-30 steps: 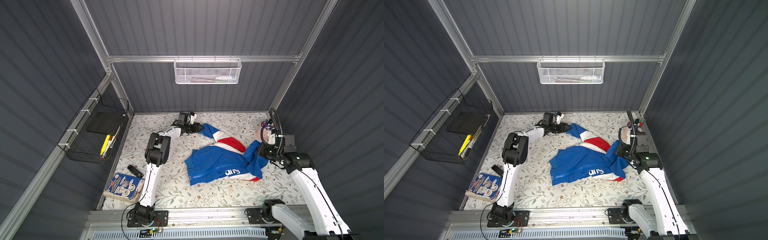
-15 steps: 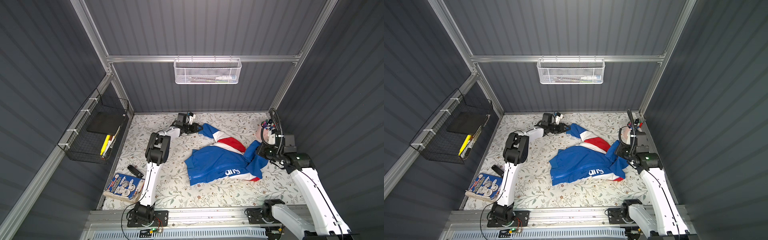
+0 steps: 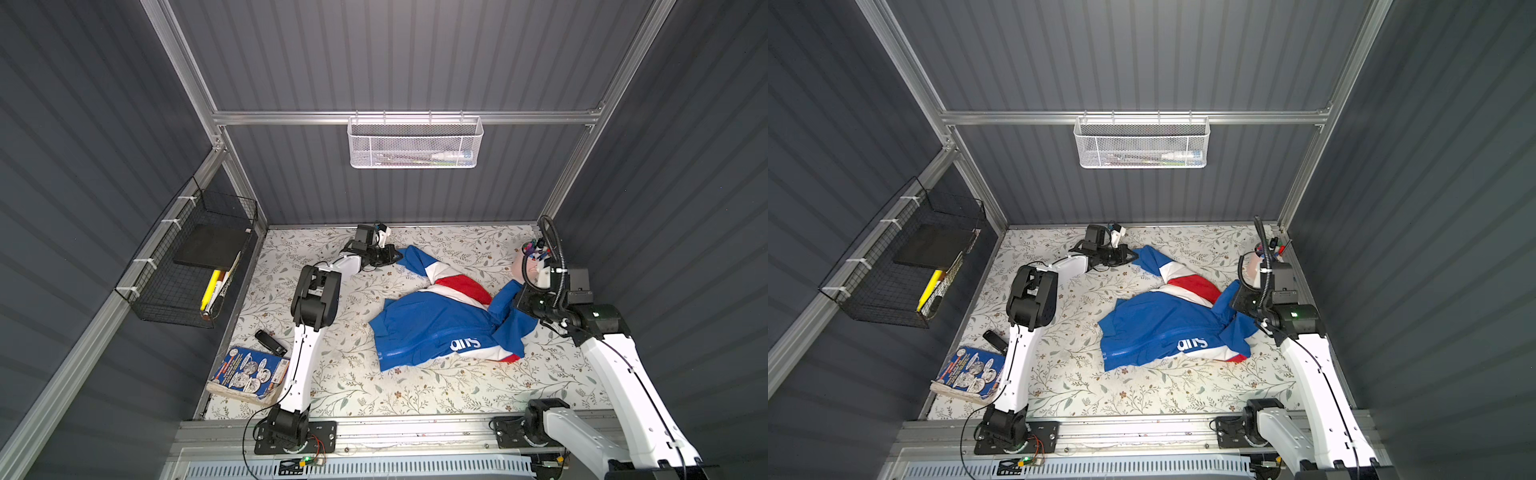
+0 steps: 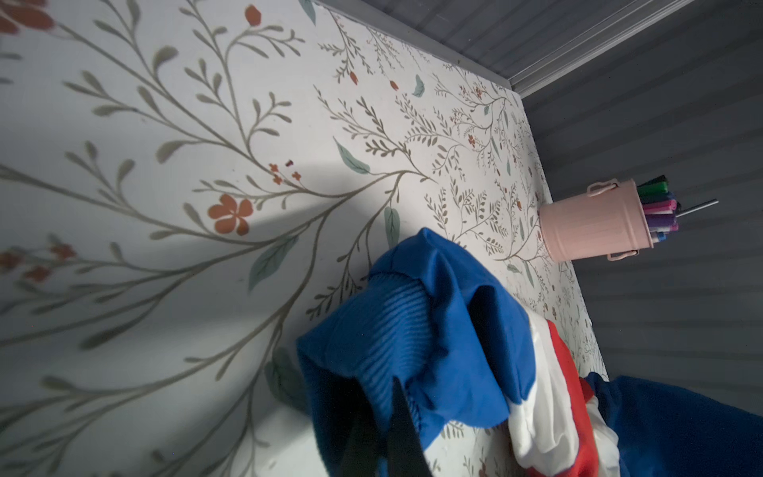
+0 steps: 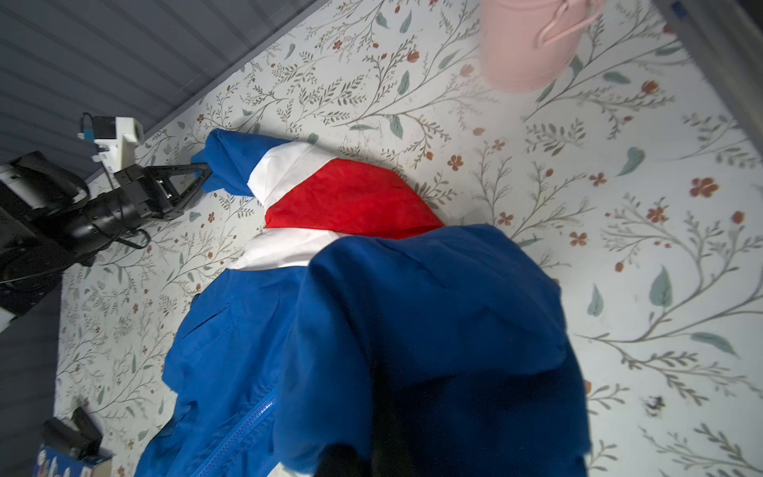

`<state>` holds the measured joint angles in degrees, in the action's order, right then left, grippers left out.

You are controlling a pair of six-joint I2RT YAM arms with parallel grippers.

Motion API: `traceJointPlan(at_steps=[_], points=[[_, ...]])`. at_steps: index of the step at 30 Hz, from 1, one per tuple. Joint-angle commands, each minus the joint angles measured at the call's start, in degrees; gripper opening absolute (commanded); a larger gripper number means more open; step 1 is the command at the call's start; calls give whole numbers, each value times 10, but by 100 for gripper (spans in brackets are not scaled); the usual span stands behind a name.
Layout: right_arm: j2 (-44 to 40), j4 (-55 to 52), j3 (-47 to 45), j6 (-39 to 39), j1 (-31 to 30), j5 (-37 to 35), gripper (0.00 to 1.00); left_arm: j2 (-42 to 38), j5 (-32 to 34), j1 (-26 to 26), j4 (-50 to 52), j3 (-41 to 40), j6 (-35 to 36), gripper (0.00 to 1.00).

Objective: Unzip the jacket
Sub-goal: Flatten out the jacket at the center of the board.

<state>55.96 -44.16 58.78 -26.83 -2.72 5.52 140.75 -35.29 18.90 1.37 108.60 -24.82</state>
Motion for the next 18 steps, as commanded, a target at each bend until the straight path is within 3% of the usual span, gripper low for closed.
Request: traceJointPlan(at_steps=[1, 5, 12, 18], points=[[27, 9, 56, 24, 0, -78, 0, -102, 50, -26, 12, 17, 22, 0], [76, 9, 130, 23, 12, -125, 0, -177, 66, -59, 28, 14, 36, 0], [146, 35, 270, 3, 44, -92, 0, -331, 85, -116, 24, 2, 55, 0], [207, 44, 416, 27, 64, -65, 0, -425, 158, -155, 42, 48, 70, 0]])
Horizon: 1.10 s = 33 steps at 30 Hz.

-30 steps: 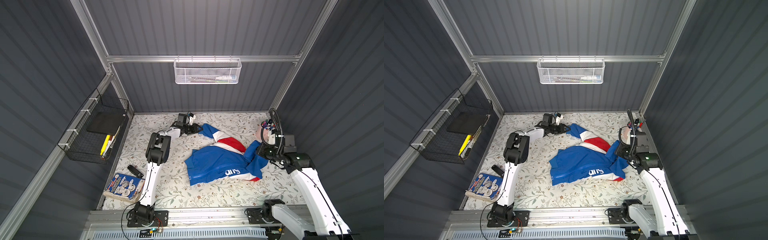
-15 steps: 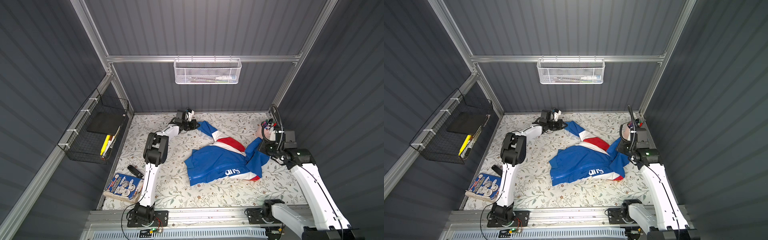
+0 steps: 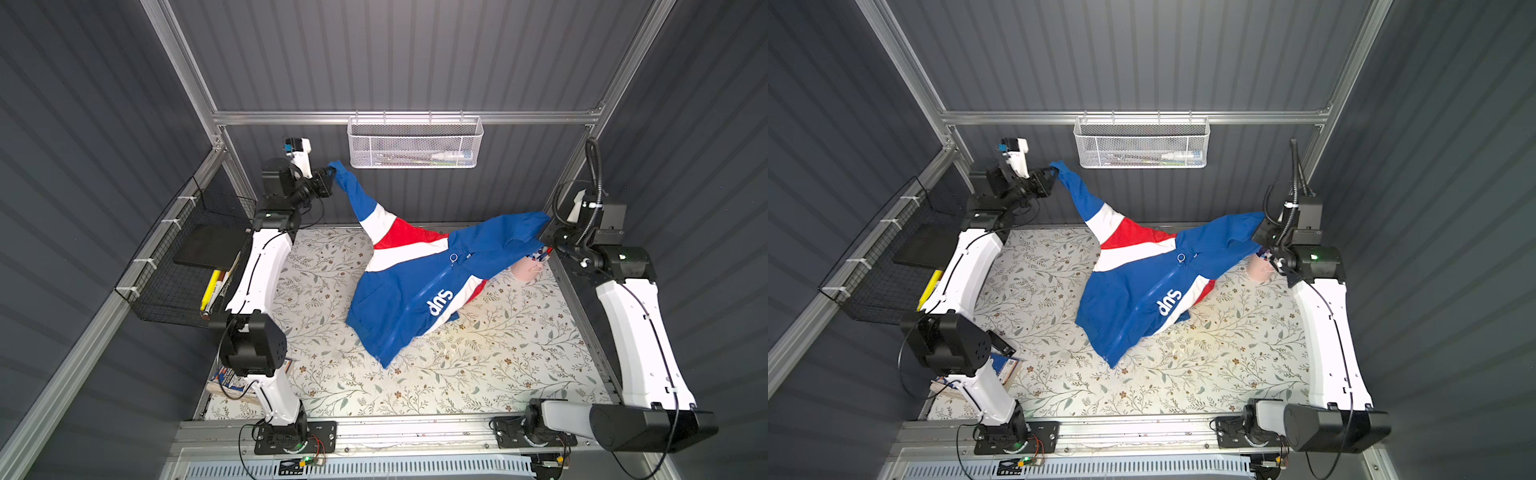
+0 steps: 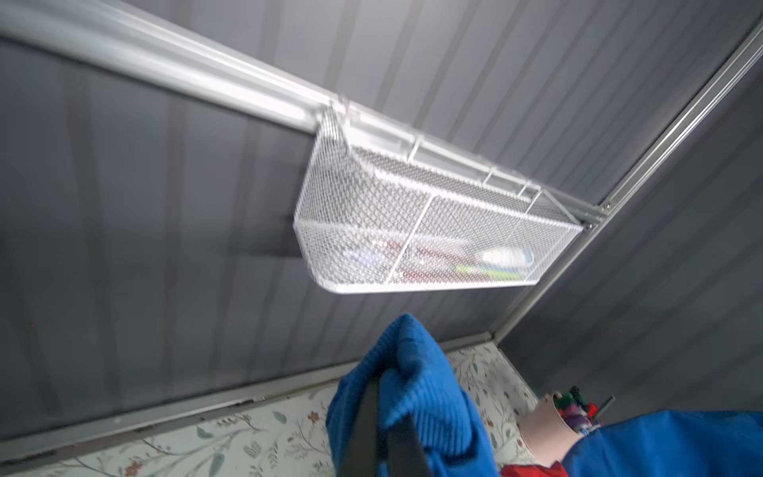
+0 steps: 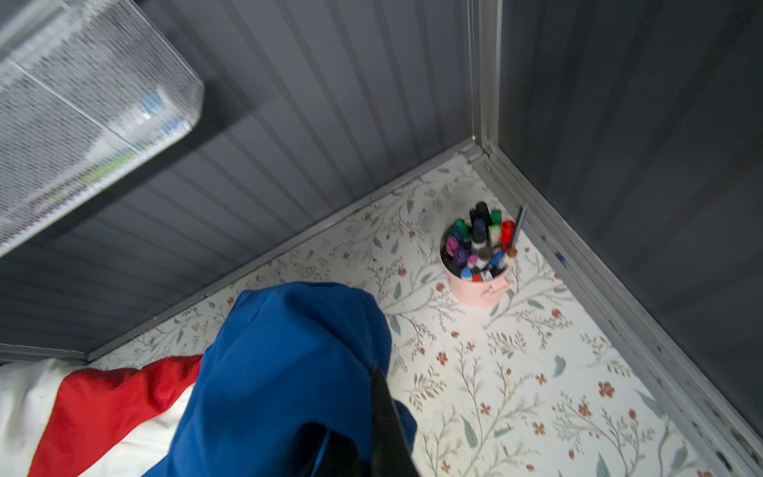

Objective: Unzip the jacket
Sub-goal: Flatten out the jacket at the center of the board.

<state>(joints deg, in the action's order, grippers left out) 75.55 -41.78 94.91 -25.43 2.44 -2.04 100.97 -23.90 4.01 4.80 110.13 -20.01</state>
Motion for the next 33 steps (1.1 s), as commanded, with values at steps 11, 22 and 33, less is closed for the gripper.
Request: traceJointPlan(at_steps=[11, 22, 33], points=[[98, -1, 376, 43, 32, 31, 0, -117, 107, -23, 59, 185, 64, 0], [18, -17, 472, 97, 33, -75, 0, -208, 92, -23, 68, 235, 108, 0], [26, -79, 420, 92, 31, 43, 0, -215, 129, -22, 97, 150, 119, 0]])
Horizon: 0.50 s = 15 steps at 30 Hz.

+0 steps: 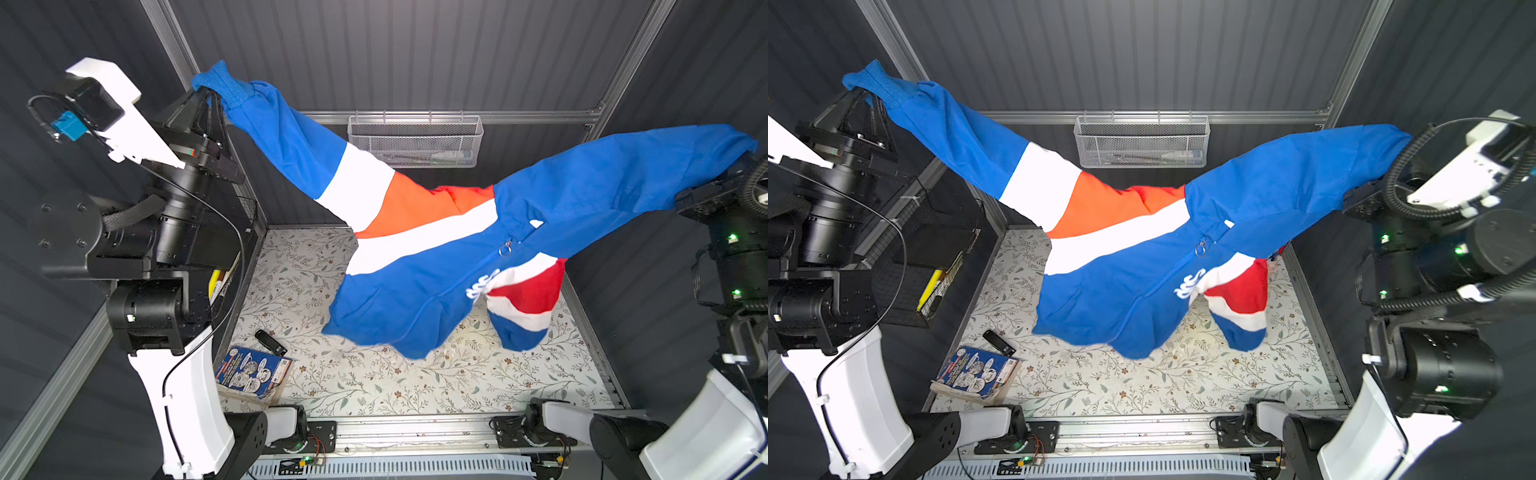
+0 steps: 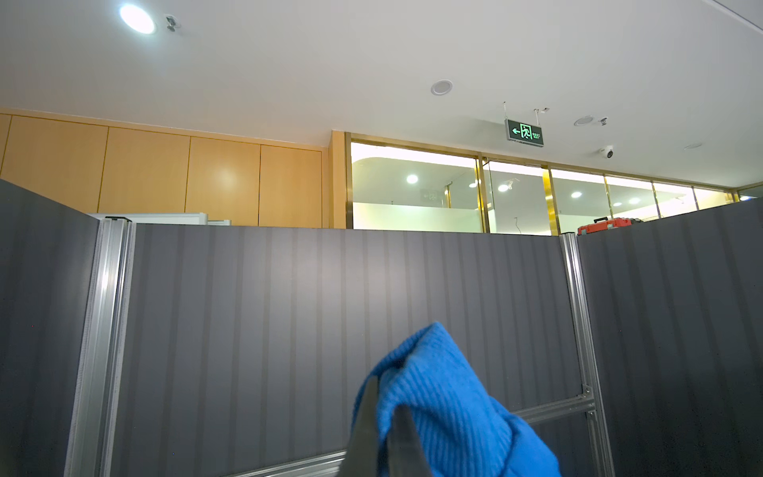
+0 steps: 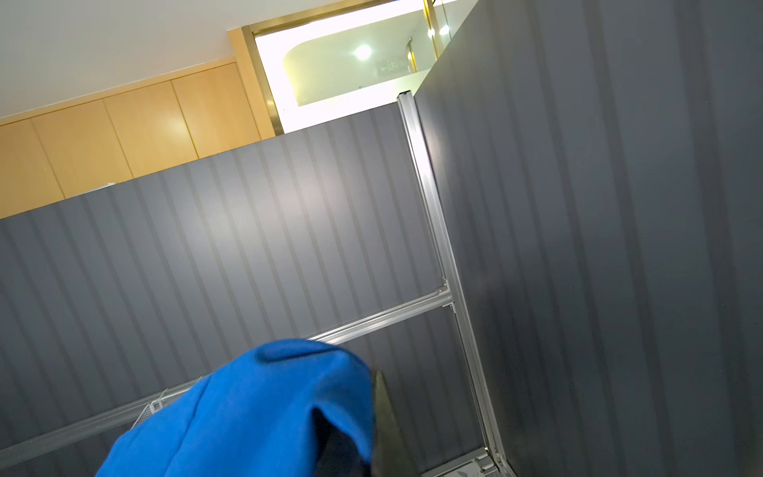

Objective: Unzip the jacket
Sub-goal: Flatten out the jacket at the center of the board.

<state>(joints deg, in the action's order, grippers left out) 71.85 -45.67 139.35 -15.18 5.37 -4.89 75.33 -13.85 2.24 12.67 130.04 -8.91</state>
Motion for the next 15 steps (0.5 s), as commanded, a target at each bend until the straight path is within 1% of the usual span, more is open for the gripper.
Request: traceJointPlan(at_steps=[1, 2, 4, 6, 8, 9, 10, 11, 12, 13, 14, 15], points=[[82, -49, -36, -20, -3, 104, 0, 50, 32, -5, 15, -74, 8, 0], [105, -54, -55, -24, -13, 131, 0, 58, 40, -5, 6, -107, 8, 0], [138, -37, -116, -6, -48, 139, 0, 65, 50, -4, -28, -185, 8, 0], [158, 40, -215, 19, -85, 139, 0, 86, 69, -5, -55, -253, 11, 0], [191, 102, -273, 27, -110, 159, 0, 109, 89, -5, -84, -308, 10, 0], [218, 119, -286, 27, -121, 170, 0, 122, 101, -4, -101, -335, 7, 11], [242, 139, -297, 24, -128, 187, 0, 138, 115, -5, -109, -352, 6, 27], [275, 167, -310, 14, -134, 207, 0, 156, 132, -5, -116, -367, 1, 54], [312, 179, -309, 7, -140, 210, 4, 175, 147, -5, -120, -375, -1, 91], [346, 173, -295, 7, -143, 206, 29, 192, 163, -5, -120, -375, -1, 99], [386, 155, -266, 3, -145, 189, 62, 214, 183, -5, -109, -366, -5, 99], [427, 137, -234, -3, -144, 159, 79, 231, 199, -4, -94, -350, -8, 99]])
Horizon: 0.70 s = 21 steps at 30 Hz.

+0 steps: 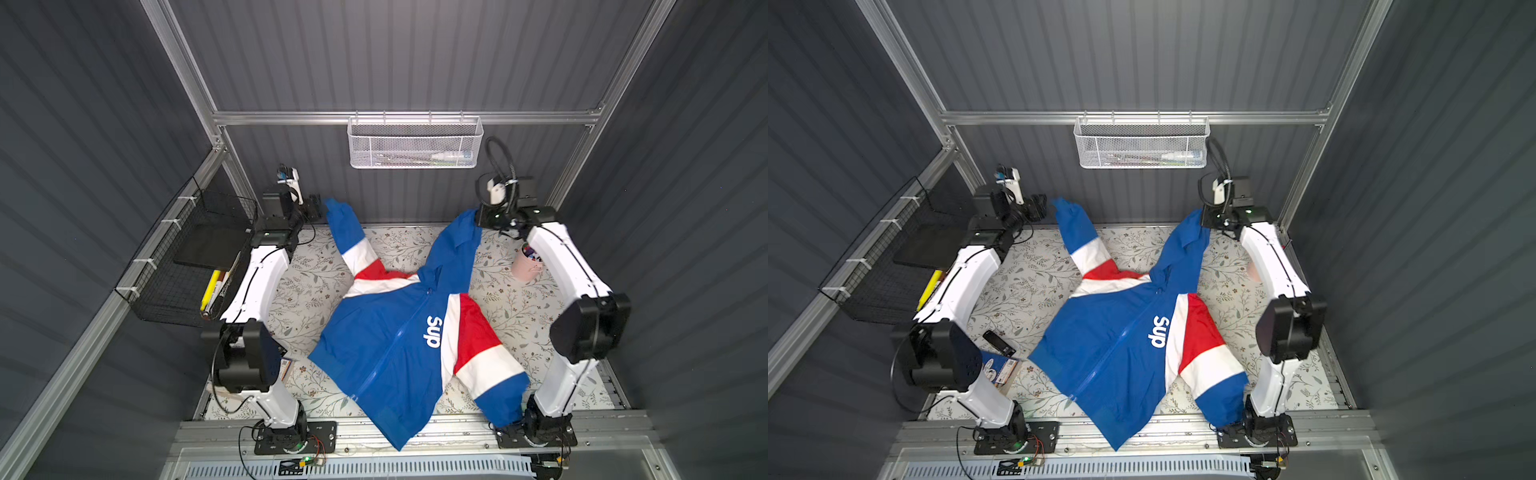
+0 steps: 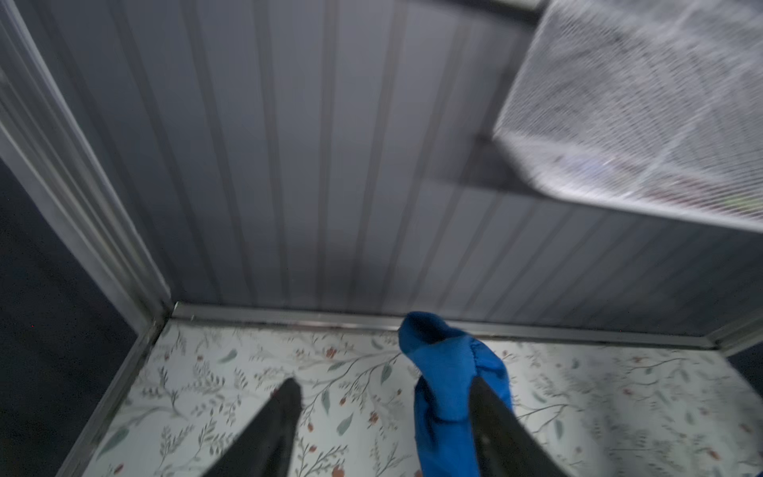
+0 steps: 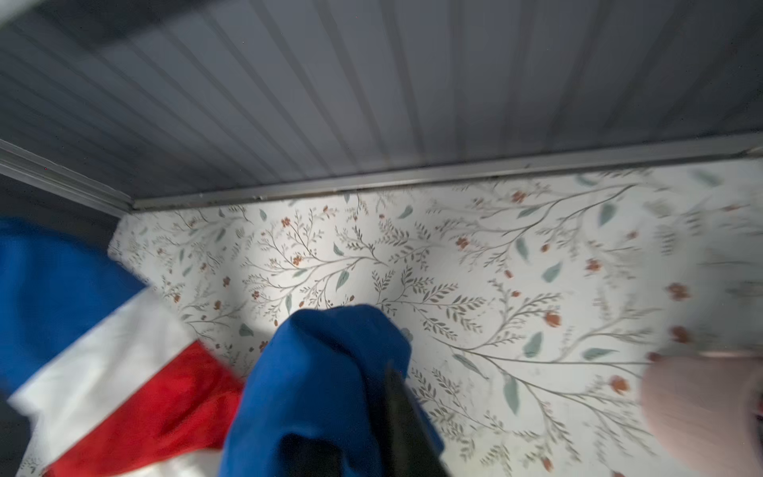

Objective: Unzip the jacket
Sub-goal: Flatten out the jacket at the center of the board.

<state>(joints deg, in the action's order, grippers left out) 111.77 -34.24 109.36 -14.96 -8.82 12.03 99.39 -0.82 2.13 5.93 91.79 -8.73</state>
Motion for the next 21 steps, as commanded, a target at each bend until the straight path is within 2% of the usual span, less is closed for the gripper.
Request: traceJointPlan(at_steps=[1, 3, 5, 7, 10, 13, 17, 21], points=[[52, -1, 87, -12, -2, -48, 86, 0, 75, -4, -17, 44, -10, 99], [80, -43, 137, -21, 1, -88, 88, 9, 73, -4, 0, 66, -9, 99], [74, -54, 140, -27, 3, -106, 88, -1, 57, -4, -8, 64, -3, 99], [46, -48, 107, -34, 3, -132, 86, -11, 54, -4, -2, 56, 19, 99], [-19, -38, 25, -51, 2, -186, 76, -23, -8, 4, -2, 39, 4, 99], [-97, -36, -70, -70, 0, -180, 68, -37, -17, 48, -14, 2, 5, 99], [-219, -38, -233, -117, -18, -152, 53, -22, -71, 106, -59, -50, -5, 86], [-333, -34, -385, -175, -57, -111, 40, 59, -101, 143, -82, -36, -12, 68]])
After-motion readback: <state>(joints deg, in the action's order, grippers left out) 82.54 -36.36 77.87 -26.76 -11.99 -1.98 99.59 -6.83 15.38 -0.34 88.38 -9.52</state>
